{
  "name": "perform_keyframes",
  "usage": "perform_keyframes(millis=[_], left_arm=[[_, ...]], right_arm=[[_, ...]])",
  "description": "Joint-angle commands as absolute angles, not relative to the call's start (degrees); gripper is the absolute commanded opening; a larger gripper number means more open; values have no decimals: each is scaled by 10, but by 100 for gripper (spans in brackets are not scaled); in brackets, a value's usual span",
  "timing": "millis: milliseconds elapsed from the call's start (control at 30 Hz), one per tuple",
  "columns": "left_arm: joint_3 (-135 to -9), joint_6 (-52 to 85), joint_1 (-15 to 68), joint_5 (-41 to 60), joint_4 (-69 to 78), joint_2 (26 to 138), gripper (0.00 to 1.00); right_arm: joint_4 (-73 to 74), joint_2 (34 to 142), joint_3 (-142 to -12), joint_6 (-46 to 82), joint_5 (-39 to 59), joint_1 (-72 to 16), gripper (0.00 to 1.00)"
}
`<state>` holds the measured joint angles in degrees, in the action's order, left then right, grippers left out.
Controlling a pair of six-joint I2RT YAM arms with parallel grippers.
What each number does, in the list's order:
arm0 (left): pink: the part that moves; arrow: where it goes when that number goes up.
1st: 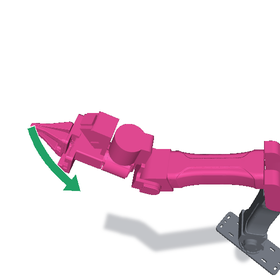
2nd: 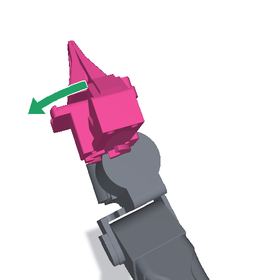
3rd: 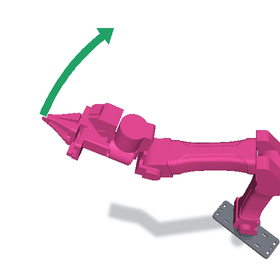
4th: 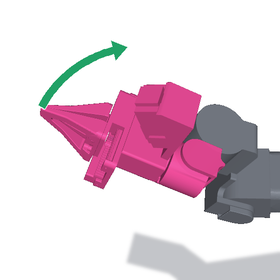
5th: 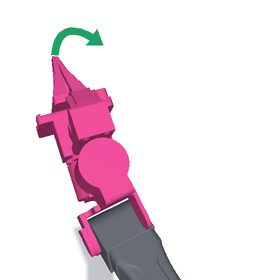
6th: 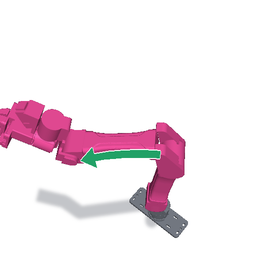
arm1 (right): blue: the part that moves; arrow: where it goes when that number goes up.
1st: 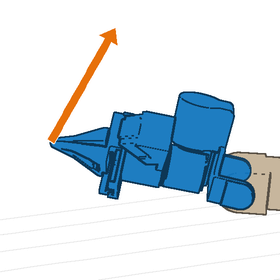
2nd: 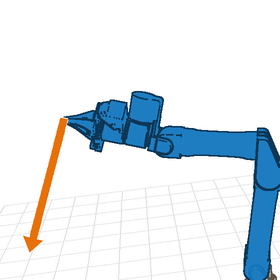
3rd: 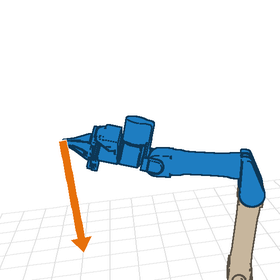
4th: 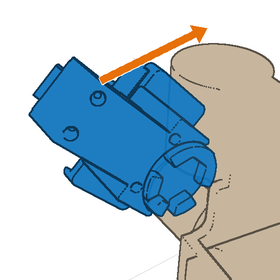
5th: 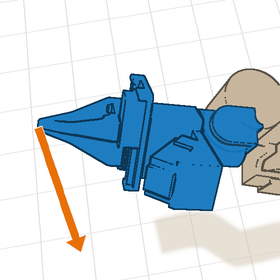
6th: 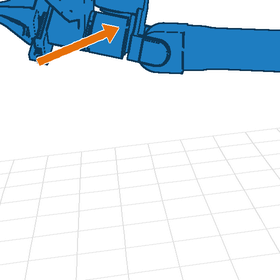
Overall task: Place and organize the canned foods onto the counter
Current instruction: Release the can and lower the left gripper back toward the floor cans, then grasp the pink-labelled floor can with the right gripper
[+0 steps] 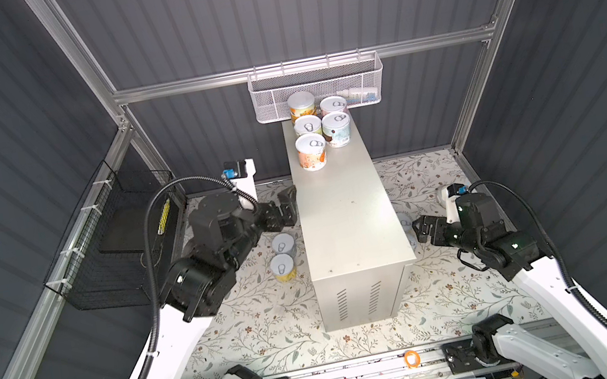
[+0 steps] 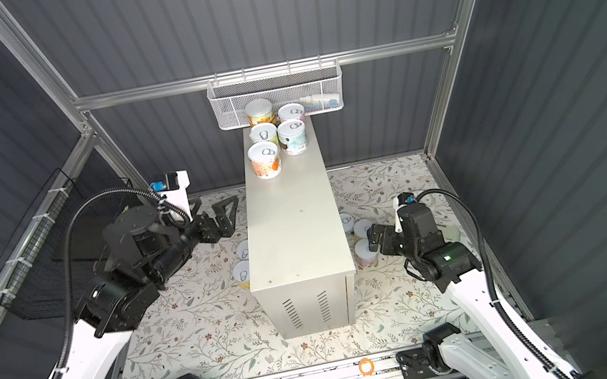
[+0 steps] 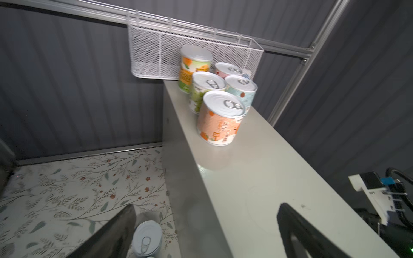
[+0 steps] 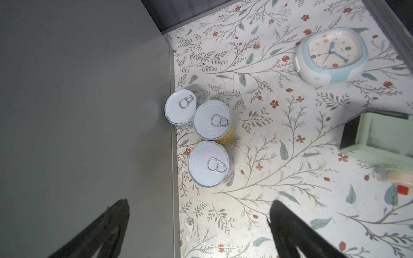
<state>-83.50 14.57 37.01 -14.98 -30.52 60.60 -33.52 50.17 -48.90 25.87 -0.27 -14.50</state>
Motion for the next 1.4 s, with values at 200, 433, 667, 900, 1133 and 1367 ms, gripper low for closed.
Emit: perform_keyframes(millis=[200, 433, 667, 900, 1133, 1367], left_arm=[[-701, 228, 353, -286, -346, 604, 100], [-553, 294, 347, -231, -241, 579, 99], [-524, 310, 347, -211, -231, 585, 99], [-483, 331, 346, -183, -195, 589, 98], [-479, 335, 347, -161, -186, 608, 98], [-482, 316, 347, -169, -203, 594, 98]], right_arm=[[-277, 583, -456, 273, 24, -140, 99], [-255, 656, -451, 268, 25, -140, 99], [-211, 715, -441, 275, 45, -141, 99], [-177, 747, -433, 279, 32, -153, 99], [-177, 792, -449, 265, -5, -177, 99], [-181, 842, -470, 258, -29, -187, 99]])
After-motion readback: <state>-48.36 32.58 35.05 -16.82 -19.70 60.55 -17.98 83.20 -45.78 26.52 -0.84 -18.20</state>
